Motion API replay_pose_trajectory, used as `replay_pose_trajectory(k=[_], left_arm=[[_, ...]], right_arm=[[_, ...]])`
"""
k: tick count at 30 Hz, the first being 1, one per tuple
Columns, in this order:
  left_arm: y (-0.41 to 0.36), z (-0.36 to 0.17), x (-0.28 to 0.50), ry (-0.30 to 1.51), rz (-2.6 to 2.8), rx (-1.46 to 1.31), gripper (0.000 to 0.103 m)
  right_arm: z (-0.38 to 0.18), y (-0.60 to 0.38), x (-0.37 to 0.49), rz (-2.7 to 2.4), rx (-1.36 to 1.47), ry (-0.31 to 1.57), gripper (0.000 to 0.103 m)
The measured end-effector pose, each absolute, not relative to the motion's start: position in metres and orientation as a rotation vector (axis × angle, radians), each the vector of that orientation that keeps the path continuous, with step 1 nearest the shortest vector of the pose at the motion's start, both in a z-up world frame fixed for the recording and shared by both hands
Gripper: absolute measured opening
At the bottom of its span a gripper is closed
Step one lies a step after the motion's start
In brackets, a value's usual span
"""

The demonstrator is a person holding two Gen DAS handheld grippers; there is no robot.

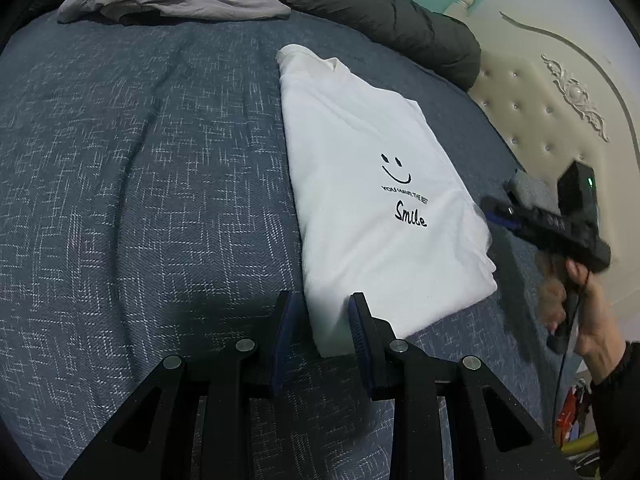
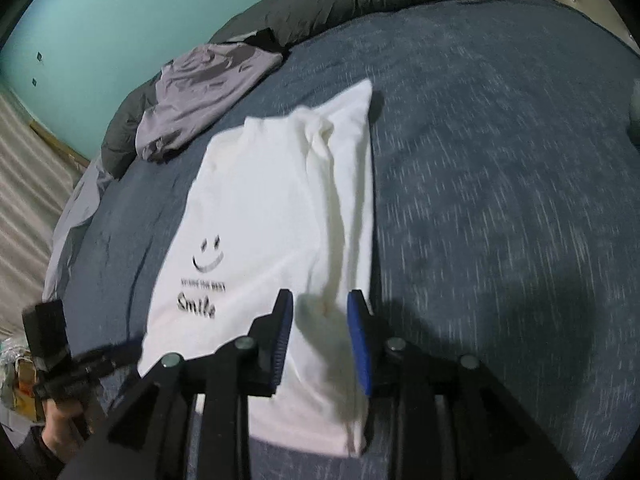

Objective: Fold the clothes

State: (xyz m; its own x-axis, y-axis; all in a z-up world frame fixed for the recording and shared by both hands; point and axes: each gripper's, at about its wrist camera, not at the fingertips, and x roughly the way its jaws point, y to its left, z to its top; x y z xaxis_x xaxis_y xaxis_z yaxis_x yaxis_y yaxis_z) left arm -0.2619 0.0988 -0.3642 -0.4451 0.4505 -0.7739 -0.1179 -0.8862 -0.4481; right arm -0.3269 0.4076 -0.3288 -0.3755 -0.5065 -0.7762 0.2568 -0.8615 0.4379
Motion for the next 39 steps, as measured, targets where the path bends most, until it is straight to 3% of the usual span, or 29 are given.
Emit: replay_pose_trajectory(k=[2, 3, 4, 15, 18, 21, 26, 27, 29, 34, 36, 39], left_arm=[[0.1, -0.364, -0.261, -0.47, 2.372, -1.419, 0.031], [0.101, -0.363, -0.261, -0.467, 2.374, -1.421, 0.031], [0.101, -0.363, -0.26, -0.463, 2.375, -1.422, 0.031], [0.103, -0.359, -0.261, -0.45, 2.381, -1.431, 0.031], [0.101, -0.355, -0.26, -0.448, 2.383, -1.429, 0.031], [0.097, -0.351, -0.26, -0.449, 2.391, -1.421, 0.03], [0.098, -0.351, -0.261, -0.469, 2.379, -1.427, 0.031], [0.099, -0.351, -0.261, -0.473, 2.374, -1.429, 0.031], [0.104, -0.353, -0.261, -0.481, 2.357, -1.433, 0.031], [0.109, -0.361, -0.259, -0.491, 2.329, -1.457, 0.03], [0.109, -0.365, -0.258, -0.496, 2.315, -1.464, 0.024], [0.109, -0.364, -0.255, -0.492, 2.317, -1.466, 0.024]], right_arm=[[-0.336, 0.406, -0.323, -2.246, 1.419, -0.318, 0.02], [-0.339, 0.405, -0.322, -2.243, 1.425, -0.31, 0.007], [-0.338, 0.406, -0.32, -2.254, 1.415, -0.311, 0.005], [-0.33, 0.428, -0.322, -2.292, 1.422, -0.394, 0.004], [-0.331, 0.431, -0.319, -2.276, 1.47, -0.469, 0.009], [-0.328, 0.436, -0.305, -2.254, 1.461, -0.515, 0.024], [-0.336, 0.432, -0.284, -2.215, 1.493, -0.494, 0.024], [-0.338, 0.431, -0.281, -2.215, 1.501, -0.481, 0.023], [-0.343, 0.43, -0.275, -2.208, 1.505, -0.459, 0.004], [-0.344, 0.439, -0.266, -2.25, 1.496, -0.441, 0.002], [-0.342, 0.441, -0.265, -2.265, 1.492, -0.435, 0.002], [-0.342, 0.439, -0.264, -2.272, 1.503, -0.409, 0.001]])
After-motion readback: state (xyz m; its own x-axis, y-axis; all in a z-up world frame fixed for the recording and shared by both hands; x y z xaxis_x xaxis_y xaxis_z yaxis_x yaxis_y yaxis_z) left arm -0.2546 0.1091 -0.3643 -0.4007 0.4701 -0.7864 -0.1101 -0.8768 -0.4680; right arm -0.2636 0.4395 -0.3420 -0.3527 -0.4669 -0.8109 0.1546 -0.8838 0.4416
